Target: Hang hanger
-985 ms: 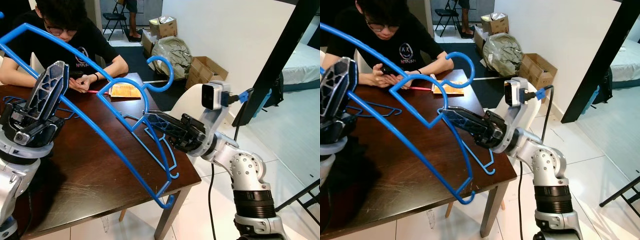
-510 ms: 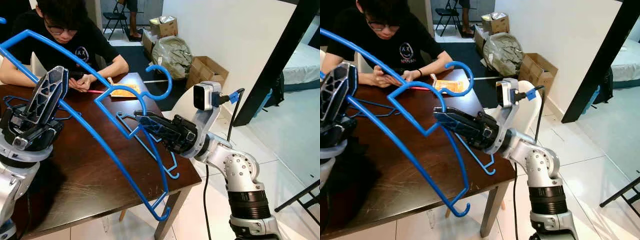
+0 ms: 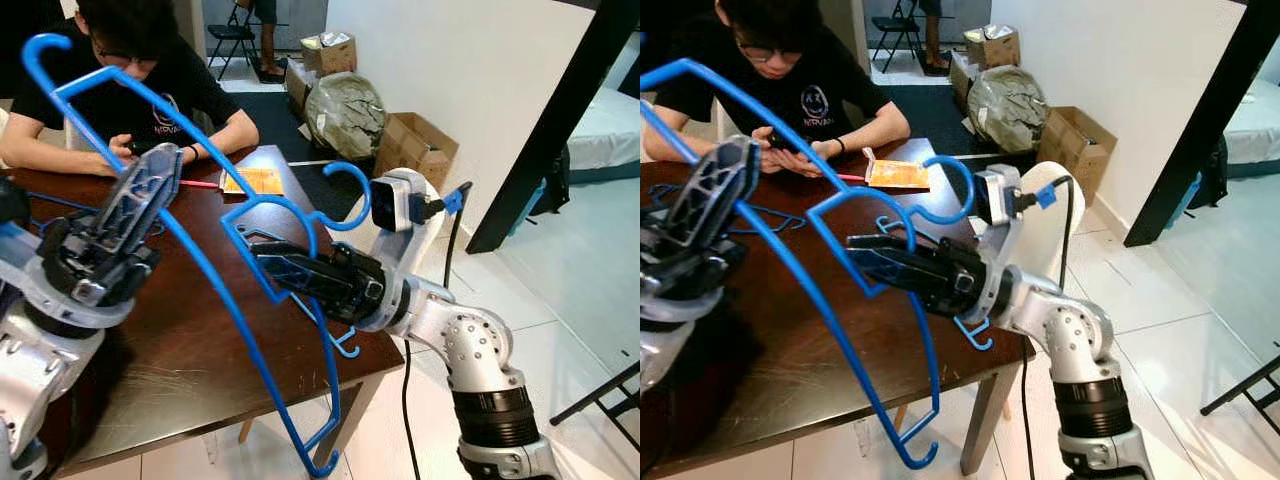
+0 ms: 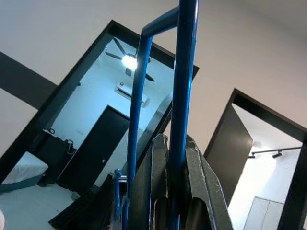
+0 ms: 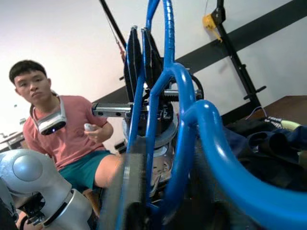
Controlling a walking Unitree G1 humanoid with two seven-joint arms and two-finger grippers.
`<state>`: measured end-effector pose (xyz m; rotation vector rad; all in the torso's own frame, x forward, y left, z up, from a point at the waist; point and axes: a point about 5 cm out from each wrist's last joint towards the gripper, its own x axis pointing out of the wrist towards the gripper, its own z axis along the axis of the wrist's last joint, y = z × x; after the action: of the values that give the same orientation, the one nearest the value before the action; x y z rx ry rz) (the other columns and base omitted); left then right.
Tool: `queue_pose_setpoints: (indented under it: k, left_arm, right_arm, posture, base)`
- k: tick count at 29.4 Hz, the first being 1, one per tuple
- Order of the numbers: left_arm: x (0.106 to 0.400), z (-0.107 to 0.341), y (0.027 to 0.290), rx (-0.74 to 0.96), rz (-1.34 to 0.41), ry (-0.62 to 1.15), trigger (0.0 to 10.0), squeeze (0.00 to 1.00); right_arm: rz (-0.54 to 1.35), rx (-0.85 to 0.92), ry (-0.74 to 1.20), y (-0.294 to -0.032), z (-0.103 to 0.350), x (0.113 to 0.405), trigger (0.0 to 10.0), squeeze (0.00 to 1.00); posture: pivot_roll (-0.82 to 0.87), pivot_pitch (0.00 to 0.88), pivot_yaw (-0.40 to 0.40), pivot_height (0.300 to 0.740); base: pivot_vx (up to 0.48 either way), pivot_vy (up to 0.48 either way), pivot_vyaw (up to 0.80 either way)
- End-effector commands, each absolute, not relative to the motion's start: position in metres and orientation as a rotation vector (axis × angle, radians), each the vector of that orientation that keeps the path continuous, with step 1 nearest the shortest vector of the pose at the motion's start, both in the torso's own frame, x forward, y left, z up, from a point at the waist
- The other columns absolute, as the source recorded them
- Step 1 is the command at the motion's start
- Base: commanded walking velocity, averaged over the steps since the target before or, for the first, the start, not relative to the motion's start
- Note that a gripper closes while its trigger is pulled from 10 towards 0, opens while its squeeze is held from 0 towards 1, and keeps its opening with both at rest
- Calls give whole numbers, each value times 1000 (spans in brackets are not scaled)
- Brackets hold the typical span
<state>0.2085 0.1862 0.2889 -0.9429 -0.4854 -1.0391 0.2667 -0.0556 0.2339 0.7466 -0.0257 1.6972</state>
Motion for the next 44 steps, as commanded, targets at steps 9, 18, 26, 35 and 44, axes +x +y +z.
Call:
queue_pose_setpoints:
  k: [9,18,26,35,44]
  left_arm:
    - [208,293,169,-909,-1073,-453,0,0]
    - [208,293,179,-896,-1011,-495,10000,0]
    - [212,280,191,-882,-869,-474,10000,1000]
    - [214,263,206,-655,-731,-323,10000,1000]
    - [217,225,212,-328,-589,-74,10000,1000]
  right_arm:
    - [1719,761,-53,-56,239,264,0,0]
    - [1679,765,-57,-59,236,269,0,0]
    - [1479,726,-45,-74,225,291,0,0]
    - [1317,667,-9,-85,215,310,0,0]
    - [1031,640,27,-91,197,340,0,0]
  posture:
    - [156,0,-70,740]
    - [157,0,-68,740]
    - [165,2,-75,740]
    - [173,7,-77,740]
    - [186,7,-82,740]
  base:
    - [0,0,0]
    - [0,0,0]
    - [0,0,0]
    - [0,0,0]
    - [0,0,0]
